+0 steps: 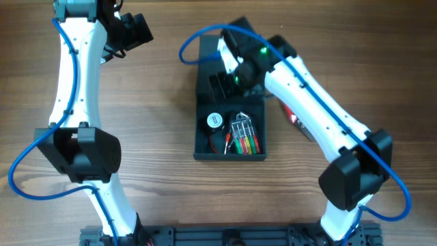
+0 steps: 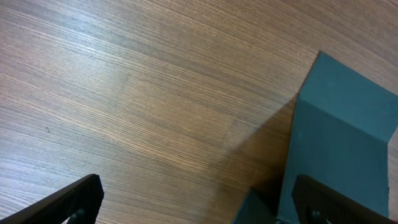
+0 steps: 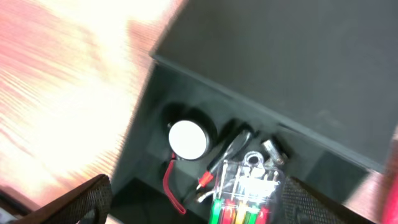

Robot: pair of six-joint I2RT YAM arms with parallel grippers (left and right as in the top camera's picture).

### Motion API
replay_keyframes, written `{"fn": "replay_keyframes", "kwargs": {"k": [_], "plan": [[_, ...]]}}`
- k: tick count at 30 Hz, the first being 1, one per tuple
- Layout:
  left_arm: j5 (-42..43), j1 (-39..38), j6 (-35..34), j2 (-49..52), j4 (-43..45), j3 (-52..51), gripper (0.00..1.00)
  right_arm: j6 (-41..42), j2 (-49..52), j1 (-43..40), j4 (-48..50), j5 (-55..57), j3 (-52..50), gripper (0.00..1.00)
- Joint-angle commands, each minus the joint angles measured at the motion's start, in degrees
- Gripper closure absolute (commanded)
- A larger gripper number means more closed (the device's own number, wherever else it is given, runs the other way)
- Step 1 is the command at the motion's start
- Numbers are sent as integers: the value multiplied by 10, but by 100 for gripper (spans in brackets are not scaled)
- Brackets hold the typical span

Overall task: Pack container
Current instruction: 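Lower the case into the box and open the right gripper, then move the right gripper back over the orange-black pliers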

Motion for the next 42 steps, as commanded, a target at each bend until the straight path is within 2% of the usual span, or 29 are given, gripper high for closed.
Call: {"fn": "replay_keyframes", "kwargs": {"k": [1,3,6,11,16,21,26,35,42], "plan": [[5,0,-3,-7,-1,7,0,12,-6,-20,-55,105,93,14],[5,0,-3,-7,-1,7,0,11,-6,-57,-107,170,110,11],[5,0,-3,-7,-1,7,0,1,-6,-148,-150,176,109,10],[5,0,-3,-7,-1,7,0,-52,-6,-307,-151,156,105,9],[5,0,-3,-7,-1,7,0,-80,-6,-378,-100,152,25,9],[5,0,-3,-7,-1,7,0,-80,-6,-388,22,104,-162,9],[5,0,-3,-7,-1,7,0,-77,-6,-388,67,104,-247,9],[5,0,-3,-7,-1,7,0,-84,-6,-393,120,106,-261,8],[5,0,-3,-7,-1,7,0,-154,-5,-394,159,111,-261,0]]}}
